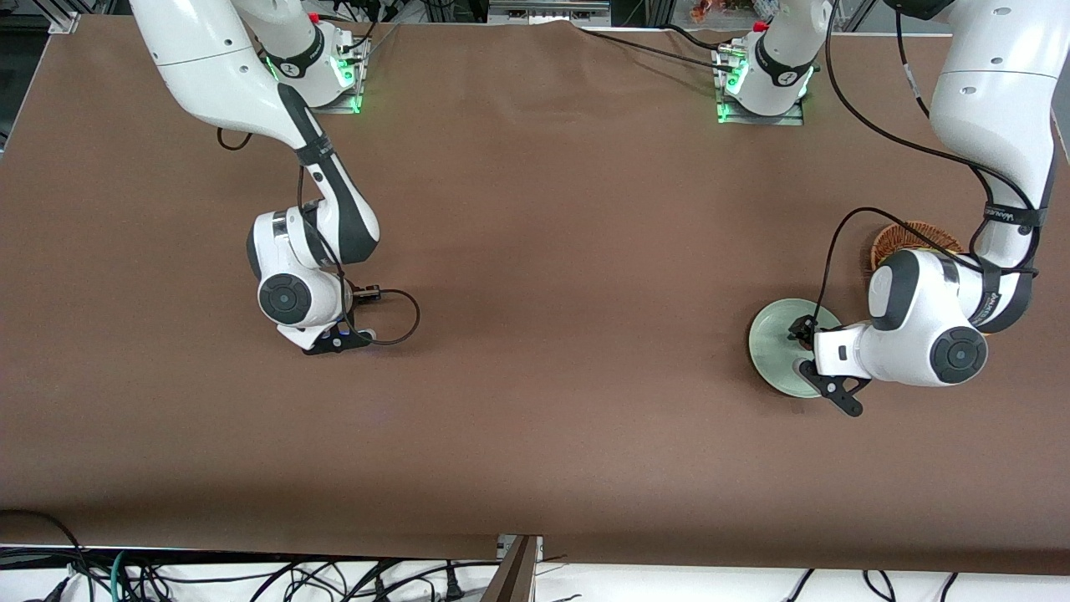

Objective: Collect all strawberries into plate
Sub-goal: 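Place the strawberry on the plate with the left gripper while the right gripper grasps, then set the strawberry mid-table with the right gripper while the left gripper returns, then place the strawberry on the plate with the left gripper while the right gripper grasps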

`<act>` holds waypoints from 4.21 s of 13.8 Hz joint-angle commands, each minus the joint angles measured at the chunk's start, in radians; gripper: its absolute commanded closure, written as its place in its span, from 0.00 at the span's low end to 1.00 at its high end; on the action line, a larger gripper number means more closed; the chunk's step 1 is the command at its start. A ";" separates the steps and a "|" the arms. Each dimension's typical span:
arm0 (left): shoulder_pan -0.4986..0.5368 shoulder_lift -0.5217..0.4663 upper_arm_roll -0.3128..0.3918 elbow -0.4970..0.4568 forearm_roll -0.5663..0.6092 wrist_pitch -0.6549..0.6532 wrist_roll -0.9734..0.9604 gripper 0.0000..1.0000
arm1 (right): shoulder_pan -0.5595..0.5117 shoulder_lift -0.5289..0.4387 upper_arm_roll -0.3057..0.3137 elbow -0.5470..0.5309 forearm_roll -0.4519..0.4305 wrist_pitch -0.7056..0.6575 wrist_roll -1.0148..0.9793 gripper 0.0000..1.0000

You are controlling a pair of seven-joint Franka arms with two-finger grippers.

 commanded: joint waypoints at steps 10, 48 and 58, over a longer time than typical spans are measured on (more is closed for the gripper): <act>-0.115 -0.020 -0.015 0.170 0.003 -0.072 -0.256 0.00 | 0.243 0.224 0.010 0.491 0.172 0.098 0.535 0.84; -0.395 -0.005 -0.016 -0.137 -0.203 0.306 -1.064 0.00 | -0.015 0.206 -0.069 0.616 0.105 -0.331 -0.103 0.00; -0.460 -0.063 -0.015 -0.316 -0.192 0.498 -1.346 0.13 | -0.017 0.163 -0.189 0.421 0.106 -0.314 -0.336 0.00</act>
